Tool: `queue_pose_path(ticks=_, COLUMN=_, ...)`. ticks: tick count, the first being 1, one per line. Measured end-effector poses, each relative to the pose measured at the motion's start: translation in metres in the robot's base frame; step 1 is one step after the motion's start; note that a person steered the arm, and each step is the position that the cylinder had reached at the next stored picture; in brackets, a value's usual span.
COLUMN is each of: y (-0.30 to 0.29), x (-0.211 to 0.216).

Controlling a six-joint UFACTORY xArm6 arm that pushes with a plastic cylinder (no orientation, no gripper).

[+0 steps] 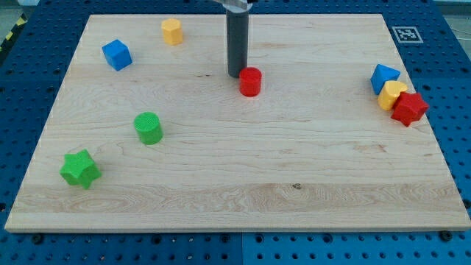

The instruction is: Slide red circle to the left of red star

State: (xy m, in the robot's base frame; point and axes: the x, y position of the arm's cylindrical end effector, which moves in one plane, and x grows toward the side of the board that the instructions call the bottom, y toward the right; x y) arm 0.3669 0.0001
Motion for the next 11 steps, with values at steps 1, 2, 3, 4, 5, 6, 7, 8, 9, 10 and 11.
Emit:
queue_pose_path(ticks=1, y=-0.007, x=0.017)
queue_pose_path(ticks=2, y=0.018, x=0.03)
queue_pose_path(ticks=3, y=0.041, x=0.033)
queue_pose_path(ticks=4, y=0.064, x=0.041)
queue_pose_path(ticks=5, y=0.064, x=0.066)
queue_pose_path(ticks=6, y=0.064, x=0.07)
queue_pose_path(ticks=7, y=0.064, x=0.07)
queue_pose_path(ticks=8, y=0.074, x=0.073)
queue_pose_path(ticks=9, y=0.049, x=0.077)
queue_pose_path(ticks=10, y=0.059, x=0.077)
queue_pose_path(ticks=11, y=0.076, x=0.058)
